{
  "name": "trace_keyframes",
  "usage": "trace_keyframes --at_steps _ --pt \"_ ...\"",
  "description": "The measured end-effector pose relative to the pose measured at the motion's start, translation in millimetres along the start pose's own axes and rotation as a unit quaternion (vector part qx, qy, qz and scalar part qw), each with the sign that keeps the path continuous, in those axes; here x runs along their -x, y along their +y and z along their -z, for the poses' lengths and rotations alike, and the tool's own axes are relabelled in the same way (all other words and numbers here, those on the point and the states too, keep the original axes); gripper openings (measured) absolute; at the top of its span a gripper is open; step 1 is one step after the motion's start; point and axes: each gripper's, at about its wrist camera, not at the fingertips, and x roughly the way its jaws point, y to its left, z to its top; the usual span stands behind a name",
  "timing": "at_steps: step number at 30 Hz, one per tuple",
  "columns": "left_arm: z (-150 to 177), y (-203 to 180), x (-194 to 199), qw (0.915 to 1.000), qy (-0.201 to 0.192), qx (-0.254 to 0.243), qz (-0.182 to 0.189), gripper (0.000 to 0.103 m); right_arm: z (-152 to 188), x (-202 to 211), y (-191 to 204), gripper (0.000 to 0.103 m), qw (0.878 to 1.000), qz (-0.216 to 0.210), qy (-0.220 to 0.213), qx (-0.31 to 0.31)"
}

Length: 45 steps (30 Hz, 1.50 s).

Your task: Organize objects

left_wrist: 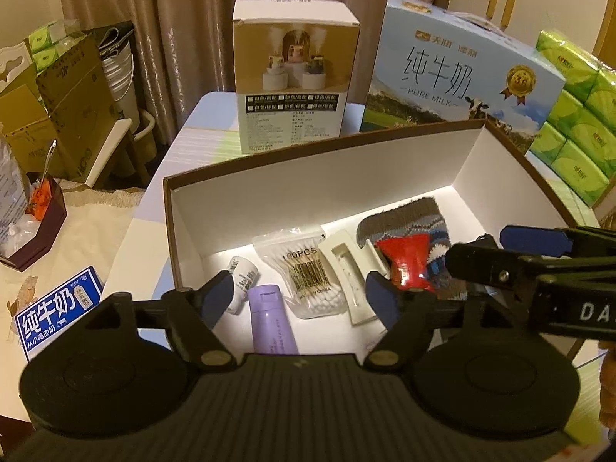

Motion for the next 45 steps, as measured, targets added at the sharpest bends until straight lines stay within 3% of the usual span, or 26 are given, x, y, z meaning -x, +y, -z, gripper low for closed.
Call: trace_keyframes --at_steps 4,10,17,23,45 --pt "0.1 -0.2 8.5 0.9999 -0.01 0.001 0.004 0.081 3.5 8.4 -5.4 0.077 1.0 0.008 -0.003 -0.009" --pt "3.6 -3.7 22.7 0.9998 -0.018 -0.002 0.007 0.085 9.2 21.2 -9.6 0.084 1.0 0.014 -0.007 -0.016" --pt "10.2 -5.7 39.8 0.9997 -0.023 0.003 0.007 0.092 20.1 42.2 -8.6 0.101 1.0 0.016 -0.014 -0.021" --pt "20.5 -6.7 59.1 0.9993 -0.036 0.011 0.005 0.099 32.5 60.3 -4.8 0.101 0.999 0.023 -0.015 -0.028" --pt "76.8 -11.3 128.9 0.9976 -0.058 0.011 0.035 0.102 83.4 135.0 26.2 0.101 0.995 0.056 -0.046 -0.063"
